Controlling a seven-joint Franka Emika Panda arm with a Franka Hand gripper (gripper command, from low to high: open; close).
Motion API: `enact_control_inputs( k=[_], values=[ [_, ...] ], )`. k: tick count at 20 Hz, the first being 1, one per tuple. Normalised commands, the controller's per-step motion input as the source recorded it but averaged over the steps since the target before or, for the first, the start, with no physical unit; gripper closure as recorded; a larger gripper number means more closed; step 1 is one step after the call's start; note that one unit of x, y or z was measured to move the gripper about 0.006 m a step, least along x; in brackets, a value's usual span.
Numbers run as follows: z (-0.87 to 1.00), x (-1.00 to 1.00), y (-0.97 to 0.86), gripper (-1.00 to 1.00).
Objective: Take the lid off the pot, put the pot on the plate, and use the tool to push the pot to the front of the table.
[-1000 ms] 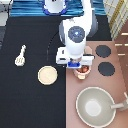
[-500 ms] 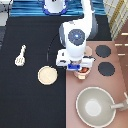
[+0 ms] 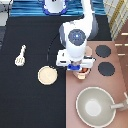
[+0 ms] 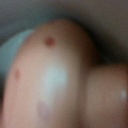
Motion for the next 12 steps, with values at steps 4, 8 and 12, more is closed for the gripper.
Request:
enact_control_inputs(
  k=[4,8,12],
  values=[
    [0.85,-0.1,-0.38,1.0],
    [0.85,-0.21,-0.84,1.0],
    [0.8,-0.22,-0.9,1.0]
  ],
)
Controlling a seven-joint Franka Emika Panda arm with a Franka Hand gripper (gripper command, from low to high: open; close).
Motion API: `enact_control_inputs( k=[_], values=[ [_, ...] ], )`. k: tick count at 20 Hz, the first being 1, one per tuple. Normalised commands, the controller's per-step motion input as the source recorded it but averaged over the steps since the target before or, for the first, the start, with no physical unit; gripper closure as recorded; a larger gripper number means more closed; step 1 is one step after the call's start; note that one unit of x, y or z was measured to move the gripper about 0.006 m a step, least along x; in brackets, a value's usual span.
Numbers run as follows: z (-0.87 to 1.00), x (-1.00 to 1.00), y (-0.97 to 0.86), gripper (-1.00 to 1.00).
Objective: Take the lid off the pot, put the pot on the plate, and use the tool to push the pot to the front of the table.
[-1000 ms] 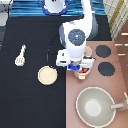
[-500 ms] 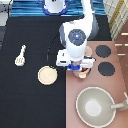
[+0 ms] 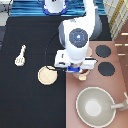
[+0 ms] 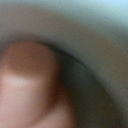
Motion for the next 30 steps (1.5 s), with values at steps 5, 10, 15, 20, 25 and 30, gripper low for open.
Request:
enact_control_inputs(
  k=[5,10,15,20,25,30],
  values=[
    [0.63,-0.23,-0.83,1.0],
    [0.34,-0.23,-0.86,1.0],
    [0.07,-0.3,-0.85,1.0],
    [-0.39,-0.46,-0.8,1.0],
    [-0.61,-0.52,-0.76,1.0],
    [-0.69,-0.53,-0.56,1.0]
  ],
)
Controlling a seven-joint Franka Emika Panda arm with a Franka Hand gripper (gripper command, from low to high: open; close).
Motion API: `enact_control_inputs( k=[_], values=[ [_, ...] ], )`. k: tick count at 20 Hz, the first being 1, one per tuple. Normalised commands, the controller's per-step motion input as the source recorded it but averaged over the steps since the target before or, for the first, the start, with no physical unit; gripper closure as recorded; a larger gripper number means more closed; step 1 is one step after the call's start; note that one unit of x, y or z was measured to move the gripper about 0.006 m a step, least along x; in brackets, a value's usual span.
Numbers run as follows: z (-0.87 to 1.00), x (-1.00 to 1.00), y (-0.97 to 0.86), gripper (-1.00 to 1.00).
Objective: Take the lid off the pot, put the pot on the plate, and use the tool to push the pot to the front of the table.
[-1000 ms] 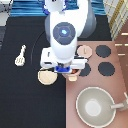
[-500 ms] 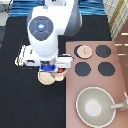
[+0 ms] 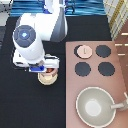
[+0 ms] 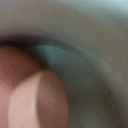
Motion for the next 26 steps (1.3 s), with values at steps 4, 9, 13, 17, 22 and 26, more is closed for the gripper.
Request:
enact_control_inputs(
  k=[4,9,13,17,22,26],
  values=[
    [-0.62,-0.35,-0.26,1.0],
    [-0.33,-0.12,0.03,1.0],
    [-0.33,-0.09,0.08,1.0],
    [-0.41,-0.2,0.05,1.0],
    [-0.16,-0.15,0.06,1.0],
    [-0.09,-0.22,0.15,1.0]
  ],
)
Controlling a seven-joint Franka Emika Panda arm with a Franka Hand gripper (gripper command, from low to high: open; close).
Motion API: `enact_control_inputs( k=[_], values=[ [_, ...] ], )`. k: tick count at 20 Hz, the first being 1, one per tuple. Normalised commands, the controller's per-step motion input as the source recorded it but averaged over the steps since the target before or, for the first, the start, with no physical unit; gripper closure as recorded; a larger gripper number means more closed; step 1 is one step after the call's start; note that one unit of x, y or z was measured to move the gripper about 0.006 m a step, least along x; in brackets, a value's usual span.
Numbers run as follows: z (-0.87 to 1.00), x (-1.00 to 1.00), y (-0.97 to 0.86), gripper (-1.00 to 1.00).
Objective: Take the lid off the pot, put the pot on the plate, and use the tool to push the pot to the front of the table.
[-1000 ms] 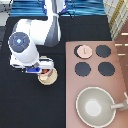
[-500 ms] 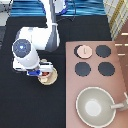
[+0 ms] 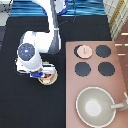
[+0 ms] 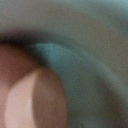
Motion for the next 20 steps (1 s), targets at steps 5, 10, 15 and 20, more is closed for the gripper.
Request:
enact_control_inputs(
  k=[5,10,15,20],
  values=[
    [-0.12,-0.26,0.12,1.0],
    [-0.13,-0.21,-0.02,-1.0],
    [0.23,-0.2,-0.15,-1.0],
    [0.76,-0.32,0.02,-1.0]
  ],
)
